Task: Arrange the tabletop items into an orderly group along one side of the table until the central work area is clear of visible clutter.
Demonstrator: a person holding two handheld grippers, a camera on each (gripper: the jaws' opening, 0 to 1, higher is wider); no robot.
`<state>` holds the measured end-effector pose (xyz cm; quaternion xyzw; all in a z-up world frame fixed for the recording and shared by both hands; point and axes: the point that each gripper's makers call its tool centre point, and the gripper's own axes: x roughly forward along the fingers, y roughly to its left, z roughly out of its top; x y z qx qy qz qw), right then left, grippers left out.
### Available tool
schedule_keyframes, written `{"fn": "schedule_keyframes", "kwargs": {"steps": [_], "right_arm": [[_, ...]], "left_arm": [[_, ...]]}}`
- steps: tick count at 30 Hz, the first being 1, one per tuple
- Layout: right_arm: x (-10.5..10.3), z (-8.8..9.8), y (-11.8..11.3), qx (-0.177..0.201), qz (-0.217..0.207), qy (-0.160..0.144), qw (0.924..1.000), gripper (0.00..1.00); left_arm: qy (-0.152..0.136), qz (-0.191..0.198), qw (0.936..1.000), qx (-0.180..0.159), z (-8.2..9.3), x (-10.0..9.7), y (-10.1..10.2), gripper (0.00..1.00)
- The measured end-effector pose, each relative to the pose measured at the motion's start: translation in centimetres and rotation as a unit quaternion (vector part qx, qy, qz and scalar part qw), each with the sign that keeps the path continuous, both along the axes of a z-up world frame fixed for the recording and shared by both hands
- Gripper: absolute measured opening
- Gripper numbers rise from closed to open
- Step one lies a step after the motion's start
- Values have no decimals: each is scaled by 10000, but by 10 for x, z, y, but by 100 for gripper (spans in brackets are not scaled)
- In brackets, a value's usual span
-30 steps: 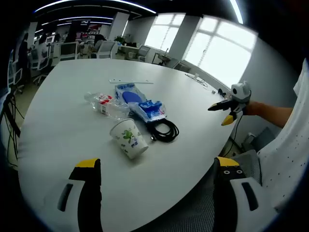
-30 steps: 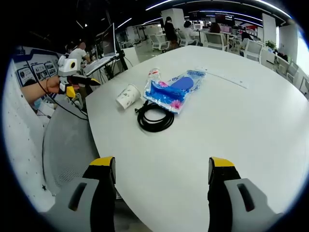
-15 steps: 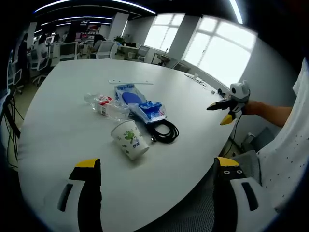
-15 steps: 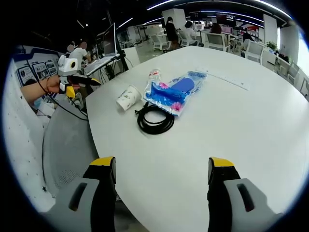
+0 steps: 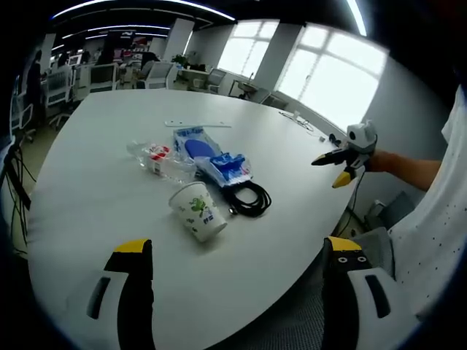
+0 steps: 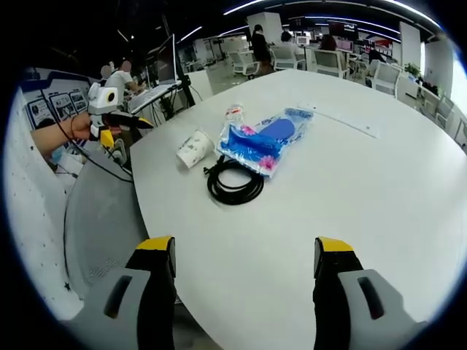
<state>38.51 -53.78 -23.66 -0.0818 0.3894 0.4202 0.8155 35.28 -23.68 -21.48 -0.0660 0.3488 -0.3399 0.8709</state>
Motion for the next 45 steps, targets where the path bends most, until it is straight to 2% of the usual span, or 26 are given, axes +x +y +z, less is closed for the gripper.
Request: {"fn": "schedule_keyframes", "kwargs": {"steps": [45], "right_arm": [[31,8,15,74,33,-150,9999,75]], "left_arm": [[-135,52,9999,4,9,22,7,100]]}}
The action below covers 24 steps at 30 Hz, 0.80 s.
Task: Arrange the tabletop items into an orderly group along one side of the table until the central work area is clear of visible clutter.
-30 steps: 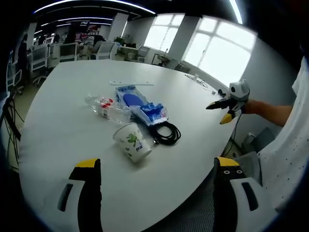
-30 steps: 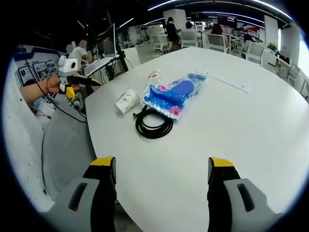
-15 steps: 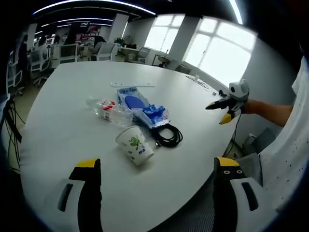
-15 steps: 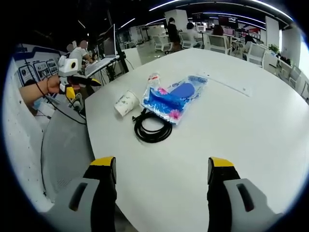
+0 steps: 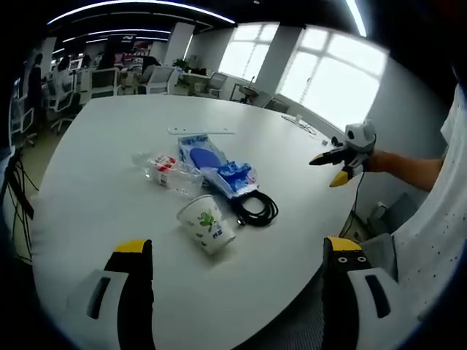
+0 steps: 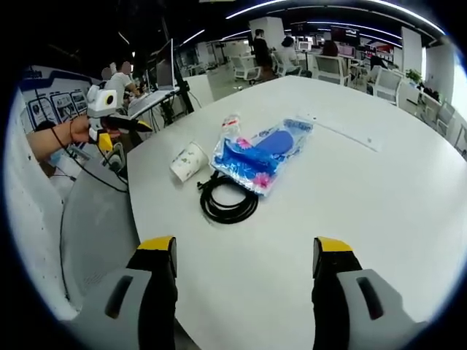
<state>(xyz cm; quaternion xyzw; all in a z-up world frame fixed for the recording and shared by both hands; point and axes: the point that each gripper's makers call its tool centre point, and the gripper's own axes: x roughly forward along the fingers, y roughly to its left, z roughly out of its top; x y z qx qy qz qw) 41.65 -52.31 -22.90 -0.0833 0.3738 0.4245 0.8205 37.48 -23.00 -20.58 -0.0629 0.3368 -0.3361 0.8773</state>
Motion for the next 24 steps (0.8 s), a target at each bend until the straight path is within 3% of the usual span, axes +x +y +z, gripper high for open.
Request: {"fn": "schedule_keyframes", "kwargs": {"steps": [24], "right_arm": [[30,4,16,71,-61,-148,9998,73]], "left_arm": [[-162,18,9999,-44,9,22,-1,100]]}}
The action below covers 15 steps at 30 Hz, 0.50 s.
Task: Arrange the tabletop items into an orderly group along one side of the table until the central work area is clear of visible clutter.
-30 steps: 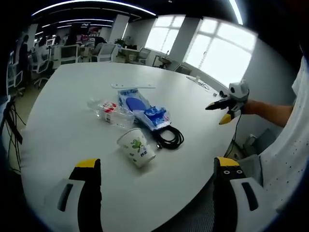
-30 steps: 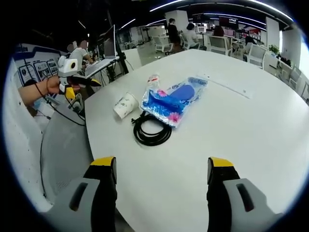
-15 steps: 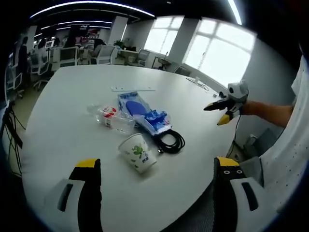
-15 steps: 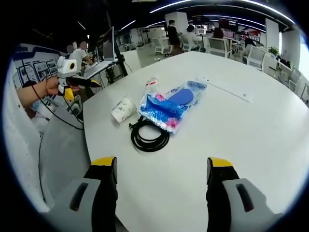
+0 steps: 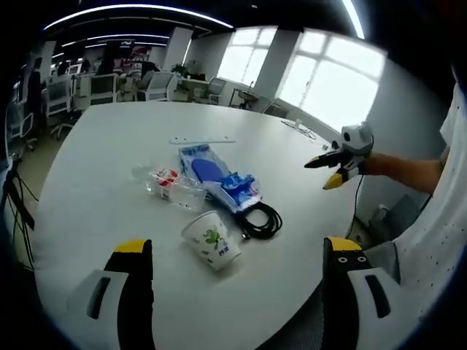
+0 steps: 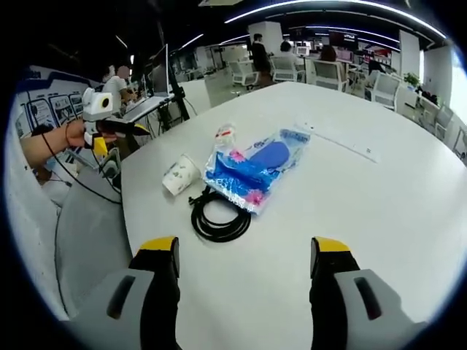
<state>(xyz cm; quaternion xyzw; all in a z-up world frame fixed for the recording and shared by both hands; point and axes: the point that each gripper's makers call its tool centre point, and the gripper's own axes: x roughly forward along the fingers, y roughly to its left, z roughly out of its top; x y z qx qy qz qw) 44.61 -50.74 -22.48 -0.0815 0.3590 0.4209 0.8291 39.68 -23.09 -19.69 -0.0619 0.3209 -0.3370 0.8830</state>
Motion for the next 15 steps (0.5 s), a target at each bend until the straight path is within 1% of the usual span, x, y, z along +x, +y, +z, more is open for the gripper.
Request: {"fn": "schedule_keyframes", "kwargs": {"steps": [15], "right_arm": [[22,0,14,69,-77,-89,9999,70]], "left_arm": [[-88,20,9999,-46,5,12,-2,100]]}}
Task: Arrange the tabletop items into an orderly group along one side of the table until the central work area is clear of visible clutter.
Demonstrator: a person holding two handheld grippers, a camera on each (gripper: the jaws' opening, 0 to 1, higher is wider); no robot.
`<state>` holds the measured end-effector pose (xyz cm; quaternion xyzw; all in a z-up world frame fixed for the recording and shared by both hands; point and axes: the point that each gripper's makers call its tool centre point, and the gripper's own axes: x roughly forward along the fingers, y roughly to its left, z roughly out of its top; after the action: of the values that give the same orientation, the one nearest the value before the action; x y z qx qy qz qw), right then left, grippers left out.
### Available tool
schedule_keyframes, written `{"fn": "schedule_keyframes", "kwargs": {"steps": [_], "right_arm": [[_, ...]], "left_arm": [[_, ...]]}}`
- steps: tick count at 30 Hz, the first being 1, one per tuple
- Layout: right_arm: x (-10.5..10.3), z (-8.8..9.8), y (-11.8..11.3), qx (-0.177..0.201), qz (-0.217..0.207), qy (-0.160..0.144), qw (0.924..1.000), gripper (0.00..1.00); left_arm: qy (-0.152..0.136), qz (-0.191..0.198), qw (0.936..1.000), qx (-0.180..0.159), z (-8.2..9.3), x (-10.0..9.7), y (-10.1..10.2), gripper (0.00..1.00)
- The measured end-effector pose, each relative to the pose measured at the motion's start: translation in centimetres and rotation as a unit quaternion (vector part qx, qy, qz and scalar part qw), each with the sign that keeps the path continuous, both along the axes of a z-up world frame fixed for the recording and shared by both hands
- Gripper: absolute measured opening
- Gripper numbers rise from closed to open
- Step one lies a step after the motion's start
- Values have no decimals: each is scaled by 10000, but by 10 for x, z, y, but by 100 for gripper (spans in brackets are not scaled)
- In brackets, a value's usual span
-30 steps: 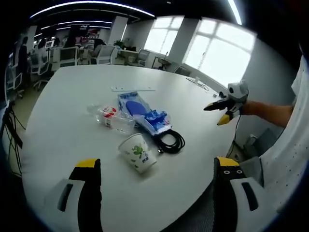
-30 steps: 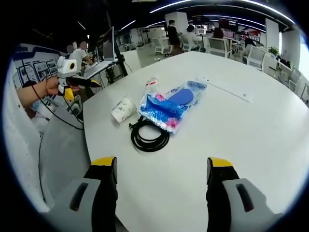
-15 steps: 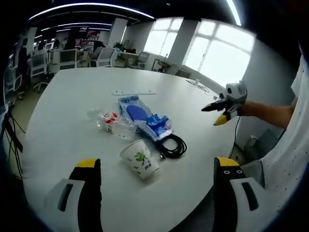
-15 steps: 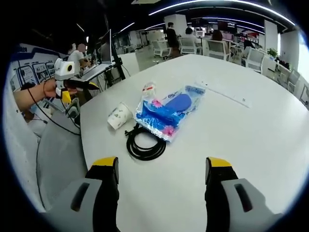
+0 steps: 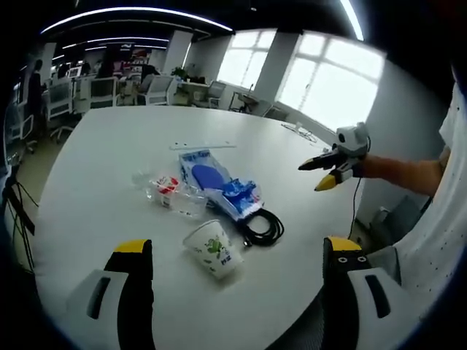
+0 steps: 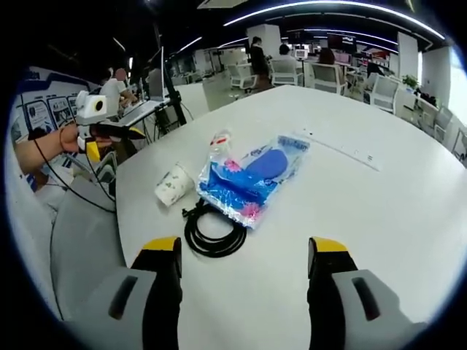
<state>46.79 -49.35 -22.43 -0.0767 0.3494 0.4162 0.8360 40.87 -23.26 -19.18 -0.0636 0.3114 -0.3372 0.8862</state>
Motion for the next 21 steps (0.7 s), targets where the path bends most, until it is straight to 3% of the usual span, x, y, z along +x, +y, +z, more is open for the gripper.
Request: {"fn": "schedule_keyframes", "kwargs": {"steps": [21], "right_arm": [[23,-6,9,73,-174,-13,9998,65]], "left_arm": [[-110,14,9999,-46,6,19,-5,100]]}}
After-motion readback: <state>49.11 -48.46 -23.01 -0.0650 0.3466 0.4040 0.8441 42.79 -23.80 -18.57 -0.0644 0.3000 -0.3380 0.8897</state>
